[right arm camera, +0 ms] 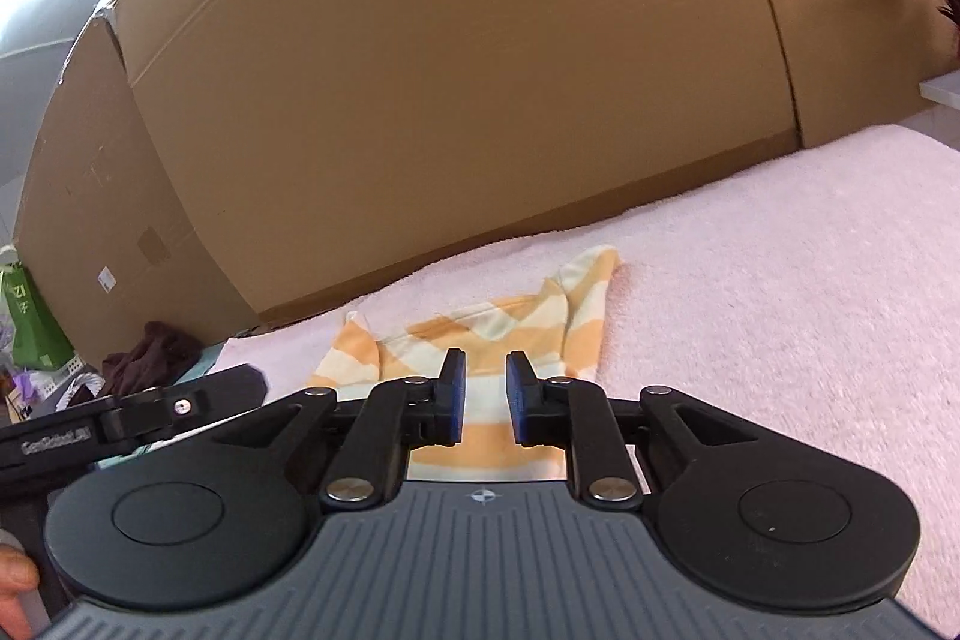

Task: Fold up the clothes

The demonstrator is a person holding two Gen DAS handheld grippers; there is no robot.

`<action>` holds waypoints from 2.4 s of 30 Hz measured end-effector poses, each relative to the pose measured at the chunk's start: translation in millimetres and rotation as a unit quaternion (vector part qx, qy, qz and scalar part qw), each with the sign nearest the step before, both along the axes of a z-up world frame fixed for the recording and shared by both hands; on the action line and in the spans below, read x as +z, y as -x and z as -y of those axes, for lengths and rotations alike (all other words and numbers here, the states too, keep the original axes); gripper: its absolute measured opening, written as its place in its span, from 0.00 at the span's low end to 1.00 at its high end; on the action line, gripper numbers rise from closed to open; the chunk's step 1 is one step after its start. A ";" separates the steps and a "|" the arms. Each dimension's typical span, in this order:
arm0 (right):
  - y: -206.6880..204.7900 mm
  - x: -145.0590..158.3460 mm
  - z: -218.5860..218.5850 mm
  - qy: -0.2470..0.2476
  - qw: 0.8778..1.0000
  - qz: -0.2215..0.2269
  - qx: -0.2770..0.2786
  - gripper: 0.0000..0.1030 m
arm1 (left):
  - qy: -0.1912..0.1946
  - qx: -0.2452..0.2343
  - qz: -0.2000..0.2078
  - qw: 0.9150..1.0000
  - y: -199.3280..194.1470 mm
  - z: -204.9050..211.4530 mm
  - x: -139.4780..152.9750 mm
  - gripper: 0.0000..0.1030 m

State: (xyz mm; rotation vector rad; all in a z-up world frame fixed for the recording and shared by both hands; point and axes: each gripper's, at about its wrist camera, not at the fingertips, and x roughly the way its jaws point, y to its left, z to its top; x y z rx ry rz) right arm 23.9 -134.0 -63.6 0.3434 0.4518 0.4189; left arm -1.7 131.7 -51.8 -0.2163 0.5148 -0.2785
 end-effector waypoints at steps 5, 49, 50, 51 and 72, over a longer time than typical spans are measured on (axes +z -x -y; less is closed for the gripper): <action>-22.3 -13.0 -6.5 0.015 0.999 -0.039 0.002 0.15 | -0.043 0.014 -0.008 0.999 -5.7 9.4 -19.0 0.81; 68.8 -6.0 -15.7 0.077 0.996 0.000 0.036 0.19 | 0.114 0.059 0.046 0.991 20.3 -42.7 -23.6 0.96; 74.2 -12.4 -16.8 0.090 0.995 0.019 0.038 0.18 | 0.112 0.060 0.052 0.990 22.6 -42.4 -23.0 0.96; 77.0 -15.7 -16.5 0.098 0.994 0.033 0.040 0.18 | 0.110 0.059 0.062 0.990 26.3 -42.0 -21.8 0.96; 68.3 13.0 -9.6 0.079 0.996 0.040 0.011 0.25 | -0.005 -0.005 0.043 0.999 58.7 -7.6 -4.3 0.90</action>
